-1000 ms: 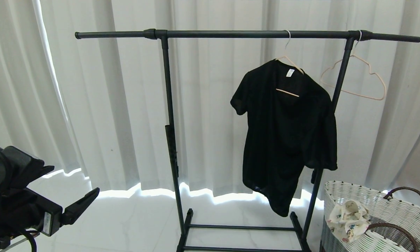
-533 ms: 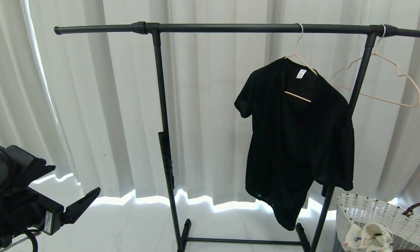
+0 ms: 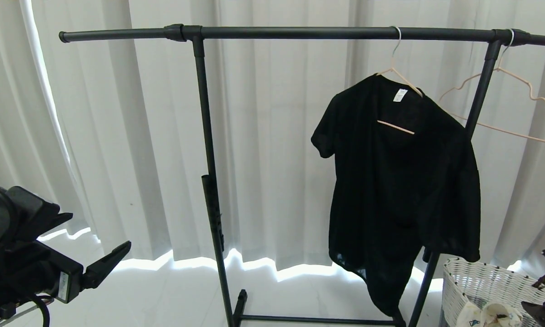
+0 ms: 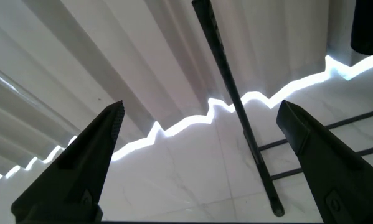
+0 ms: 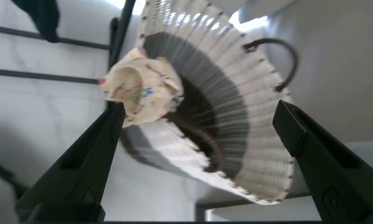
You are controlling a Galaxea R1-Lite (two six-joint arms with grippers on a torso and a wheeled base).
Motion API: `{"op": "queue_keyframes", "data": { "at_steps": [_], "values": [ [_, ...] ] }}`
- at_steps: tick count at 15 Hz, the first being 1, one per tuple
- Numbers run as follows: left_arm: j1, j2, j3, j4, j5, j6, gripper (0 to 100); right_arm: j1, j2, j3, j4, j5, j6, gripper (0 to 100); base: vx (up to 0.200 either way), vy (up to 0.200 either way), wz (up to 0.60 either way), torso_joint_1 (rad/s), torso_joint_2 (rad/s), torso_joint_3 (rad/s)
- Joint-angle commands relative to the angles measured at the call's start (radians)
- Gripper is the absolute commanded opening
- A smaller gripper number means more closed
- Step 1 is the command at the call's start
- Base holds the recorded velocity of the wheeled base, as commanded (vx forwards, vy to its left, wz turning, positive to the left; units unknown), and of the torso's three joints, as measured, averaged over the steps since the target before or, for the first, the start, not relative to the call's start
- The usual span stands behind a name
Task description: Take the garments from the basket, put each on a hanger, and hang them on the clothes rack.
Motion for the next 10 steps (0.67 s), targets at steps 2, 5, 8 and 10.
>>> {"op": "queue_keyframes", "data": {
  "at_steps": [2,5,8,10],
  "values": [
    [0.001,-0.002,0.001,-0.002,0.000,0.000,100,0.003,0.210,0.002,-0.048,0.017,0.080,100,0.000,0.000,0.00,0.000,0.00,0.000],
    [0.001,0.001,0.001,-0.002,0.000,0.000,100,-0.001,0.391,0.007,-0.180,0.017,0.097,100,0.000,0.000,0.00,0.000,0.00,0.000],
    [0.001,-0.002,0.001,0.000,0.000,0.002,100,-0.003,0.595,0.005,-0.355,-0.042,0.095,100,0.000,0.000,0.00,0.000,0.00,0.000],
    [0.001,-0.005,0.001,0.000,0.000,0.002,100,-0.003,0.655,0.004,-0.404,-0.066,0.095,100,0.000,0.000,0.00,0.000,0.00,0.000]
  ]
}}
